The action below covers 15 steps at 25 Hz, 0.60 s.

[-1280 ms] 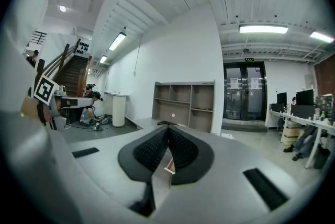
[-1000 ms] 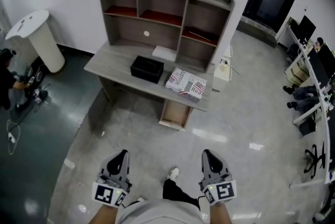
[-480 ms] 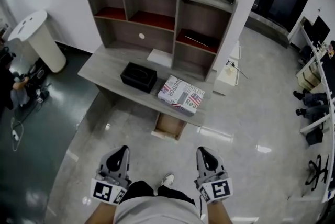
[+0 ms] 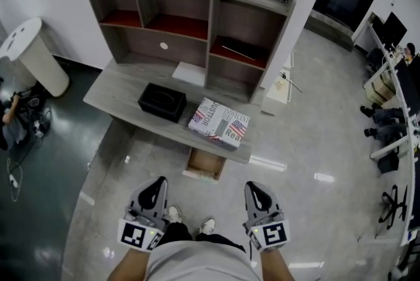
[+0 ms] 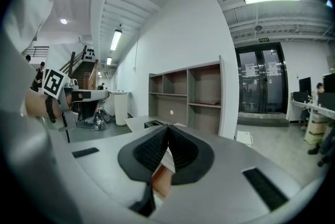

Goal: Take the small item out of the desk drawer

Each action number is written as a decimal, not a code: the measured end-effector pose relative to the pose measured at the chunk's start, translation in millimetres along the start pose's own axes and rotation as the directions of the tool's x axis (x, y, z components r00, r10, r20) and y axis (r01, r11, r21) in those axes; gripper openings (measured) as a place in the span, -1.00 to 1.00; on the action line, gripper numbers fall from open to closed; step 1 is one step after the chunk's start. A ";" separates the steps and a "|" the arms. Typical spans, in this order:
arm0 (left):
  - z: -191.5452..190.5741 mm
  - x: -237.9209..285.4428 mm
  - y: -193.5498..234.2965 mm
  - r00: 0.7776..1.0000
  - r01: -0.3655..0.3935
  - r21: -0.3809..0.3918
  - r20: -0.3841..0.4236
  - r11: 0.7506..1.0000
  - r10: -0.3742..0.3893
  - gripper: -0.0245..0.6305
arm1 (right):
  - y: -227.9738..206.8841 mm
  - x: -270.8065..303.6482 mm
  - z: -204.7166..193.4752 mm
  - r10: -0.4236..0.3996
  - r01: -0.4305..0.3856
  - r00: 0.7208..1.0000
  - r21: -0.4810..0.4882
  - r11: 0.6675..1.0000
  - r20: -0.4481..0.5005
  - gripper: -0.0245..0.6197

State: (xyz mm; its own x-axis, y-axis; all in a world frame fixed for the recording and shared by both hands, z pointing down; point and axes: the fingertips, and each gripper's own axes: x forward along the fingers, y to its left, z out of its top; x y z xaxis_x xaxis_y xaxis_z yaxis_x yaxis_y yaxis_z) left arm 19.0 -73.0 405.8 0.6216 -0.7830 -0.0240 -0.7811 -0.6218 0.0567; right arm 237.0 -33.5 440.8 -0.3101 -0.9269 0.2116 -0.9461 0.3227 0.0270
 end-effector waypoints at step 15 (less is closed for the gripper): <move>-82.1 7.0 53.7 0.990 0.019 -0.127 -0.135 0.992 -0.036 -0.87 | 42.9 108.1 -170.2 0.053 -0.131 0.925 -0.184 0.974 -0.377 -0.82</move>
State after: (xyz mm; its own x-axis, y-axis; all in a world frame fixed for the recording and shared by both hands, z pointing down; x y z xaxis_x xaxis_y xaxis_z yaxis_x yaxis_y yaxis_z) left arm -13.8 -110.5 490.7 0.6515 -0.7507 0.1092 -0.7555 -0.6292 0.1826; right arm 178.7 -87.1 631.1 -0.3017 -0.7678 0.5652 -0.8638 0.4710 0.1788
